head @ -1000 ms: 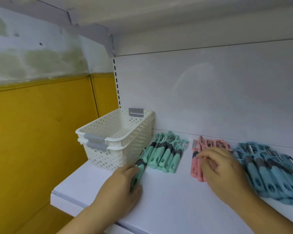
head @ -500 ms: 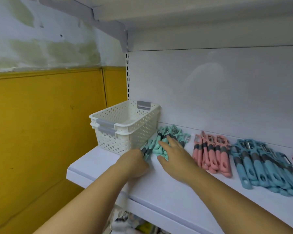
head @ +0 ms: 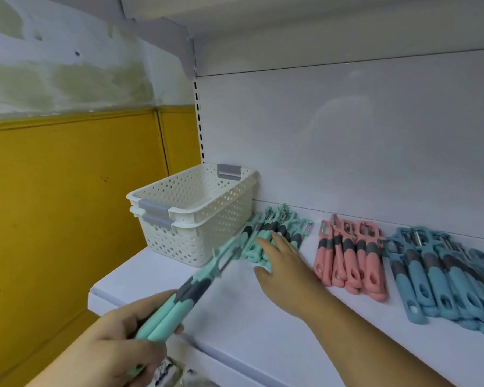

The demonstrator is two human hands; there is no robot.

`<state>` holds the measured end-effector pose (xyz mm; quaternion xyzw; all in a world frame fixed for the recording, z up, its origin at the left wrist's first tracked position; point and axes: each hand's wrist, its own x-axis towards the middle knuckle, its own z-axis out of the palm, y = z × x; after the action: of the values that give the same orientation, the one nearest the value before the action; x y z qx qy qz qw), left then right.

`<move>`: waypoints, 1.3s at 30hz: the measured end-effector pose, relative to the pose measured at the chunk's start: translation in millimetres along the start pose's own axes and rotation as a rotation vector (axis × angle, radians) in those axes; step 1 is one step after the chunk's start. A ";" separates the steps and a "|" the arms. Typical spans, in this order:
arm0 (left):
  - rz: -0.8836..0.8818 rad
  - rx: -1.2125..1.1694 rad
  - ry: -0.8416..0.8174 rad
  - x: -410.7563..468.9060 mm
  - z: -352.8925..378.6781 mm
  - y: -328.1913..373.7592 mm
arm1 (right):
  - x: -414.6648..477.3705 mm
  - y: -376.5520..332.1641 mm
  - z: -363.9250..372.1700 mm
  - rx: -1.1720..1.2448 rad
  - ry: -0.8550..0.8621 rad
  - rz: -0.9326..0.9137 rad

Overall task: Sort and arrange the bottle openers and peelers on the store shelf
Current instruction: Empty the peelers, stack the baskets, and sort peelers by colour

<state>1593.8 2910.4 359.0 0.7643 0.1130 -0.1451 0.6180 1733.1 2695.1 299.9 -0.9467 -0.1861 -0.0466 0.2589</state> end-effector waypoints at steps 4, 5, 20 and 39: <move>0.266 0.055 0.133 34.5 39.9 19.0 | 3.2 3.3 -9.0 0.225 0.246 0.096; 0.322 0.093 0.140 49.2 50.2 28.0 | 3.2 5.0 -11.9 0.275 0.301 0.114; 0.347 0.702 0.200 193.7 88.6 62.0 | 17.9 -1.7 -8.4 0.162 0.208 0.191; 0.592 0.493 0.146 214.9 73.9 39.7 | 25.8 0.7 8.4 0.213 0.155 0.245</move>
<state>1802.1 2828.4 303.2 0.8977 -0.1070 0.0713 0.4214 1757.2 2707.3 297.0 -0.9231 -0.0527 -0.0677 0.3748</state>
